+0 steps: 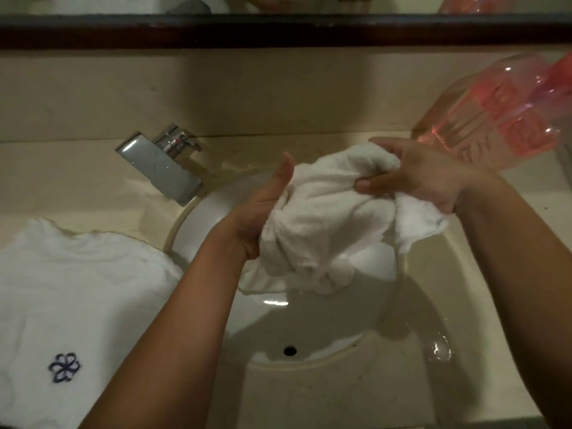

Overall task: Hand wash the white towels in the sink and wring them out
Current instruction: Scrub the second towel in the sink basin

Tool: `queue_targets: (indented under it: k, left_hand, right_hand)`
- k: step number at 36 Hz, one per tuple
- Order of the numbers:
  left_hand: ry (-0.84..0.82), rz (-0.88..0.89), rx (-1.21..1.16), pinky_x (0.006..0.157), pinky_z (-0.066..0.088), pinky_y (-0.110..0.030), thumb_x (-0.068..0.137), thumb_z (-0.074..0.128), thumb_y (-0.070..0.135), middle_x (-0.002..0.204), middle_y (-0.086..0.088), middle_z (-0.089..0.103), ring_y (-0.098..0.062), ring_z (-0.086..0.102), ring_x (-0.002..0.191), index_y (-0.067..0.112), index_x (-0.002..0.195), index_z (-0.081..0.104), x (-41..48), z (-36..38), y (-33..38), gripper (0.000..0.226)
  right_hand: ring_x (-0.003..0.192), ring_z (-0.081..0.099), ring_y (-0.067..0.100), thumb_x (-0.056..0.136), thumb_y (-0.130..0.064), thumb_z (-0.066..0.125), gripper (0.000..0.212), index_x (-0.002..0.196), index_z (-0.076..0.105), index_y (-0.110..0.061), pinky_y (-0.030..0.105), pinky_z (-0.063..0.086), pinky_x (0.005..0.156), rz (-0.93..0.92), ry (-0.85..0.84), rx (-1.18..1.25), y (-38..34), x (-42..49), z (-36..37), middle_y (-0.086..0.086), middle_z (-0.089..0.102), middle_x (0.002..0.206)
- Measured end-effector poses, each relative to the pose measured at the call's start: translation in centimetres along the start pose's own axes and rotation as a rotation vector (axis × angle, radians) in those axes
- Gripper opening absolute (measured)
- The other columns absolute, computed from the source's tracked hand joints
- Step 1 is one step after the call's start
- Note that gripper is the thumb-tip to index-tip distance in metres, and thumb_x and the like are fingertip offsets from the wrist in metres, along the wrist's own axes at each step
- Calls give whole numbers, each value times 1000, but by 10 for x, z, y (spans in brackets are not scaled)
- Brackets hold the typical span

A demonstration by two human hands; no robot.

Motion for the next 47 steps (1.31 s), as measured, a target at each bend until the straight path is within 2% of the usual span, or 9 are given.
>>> queue_targets:
  k: [6, 12, 15, 24, 28, 35, 39, 44, 47]
  left_hand:
    - [-109, 65, -189, 105, 57, -42, 72, 87, 56, 128, -15, 74, -28, 72, 119, 12, 117, 82, 4, -1, 0, 64]
    - [182, -146, 190, 103, 58, -46, 79, 73, 67, 123, -16, 76, -29, 74, 113, 10, 131, 69, 19, -28, -37, 77]
    - [215, -188, 152, 92, 62, -41, 85, 48, 82, 120, -14, 77, -28, 76, 108, 14, 133, 70, 27, -22, -51, 85]
    - [794, 89, 93, 70, 57, -30, 99, 29, 81, 76, 6, 77, -12, 74, 75, 23, 94, 74, 38, -17, -36, 73]
    - [741, 232, 257, 68, 57, -24, 103, 30, 72, 67, 12, 70, 2, 68, 65, 30, 74, 67, 40, 13, -29, 63]
    - [883, 213, 177, 80, 56, -31, 106, 29, 70, 84, 9, 71, -10, 69, 84, 26, 81, 65, 34, -4, -13, 61]
    - [780, 182, 260, 70, 49, -19, 107, 27, 67, 85, 11, 69, -5, 65, 82, 23, 110, 75, 38, 22, -36, 65]
    - [847, 190, 204, 75, 54, -28, 107, 26, 69, 85, 8, 72, -9, 69, 84, 23, 88, 69, 37, 1, -14, 65]
    - [759, 103, 222, 80, 57, -30, 104, 29, 74, 97, 1, 77, -16, 73, 94, 17, 109, 72, 40, -11, -13, 71]
  right_hand:
    - [79, 75, 1, 95, -5, 76, 19, 99, 78, -24, 16, 58, 69, -16, 122, -59, -8, 17, -10, -10, 81, 84]
    - [90, 71, 14, 98, -2, 66, 14, 102, 74, -14, 26, 56, 80, 17, 318, -153, 39, 26, 9, -2, 75, 94]
    - [98, 63, 17, 96, 7, 60, 25, 103, 65, -17, 7, 43, 76, -18, 342, -232, 52, 25, 35, -9, 64, 95]
    - [105, 58, 0, 114, -46, 33, 37, 140, 40, -21, 20, 46, 83, 113, 394, 251, 46, -5, 122, -17, 56, 115]
    - [111, 63, 13, 116, -42, 27, 38, 137, 48, -18, 31, 53, 96, 134, 580, 290, 42, 18, 88, -3, 63, 123]
    - [100, 58, -18, 116, -43, 27, 26, 131, 45, -31, 1, 42, 80, 33, 456, 190, 47, -4, 119, -18, 59, 116]
    - [122, 62, 18, 116, -44, 31, 34, 133, 50, -21, 34, 48, 107, 136, 576, 221, 56, 23, 84, -1, 63, 130]
    - [110, 60, 3, 116, -42, 29, 35, 136, 49, -22, 2, 43, 85, 34, 496, 180, 47, 6, 102, -6, 60, 128]
    - [120, 60, 12, 115, -43, 33, 33, 135, 50, -23, 22, 45, 100, 44, 431, 128, 54, 5, 98, -8, 61, 125]
Point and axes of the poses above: each hand's wrist, its own x-axis towards the middle knuckle, its own z-axis out of the palm, y = z × x, the point moved 6 cm from there along x, towards the middle knuckle
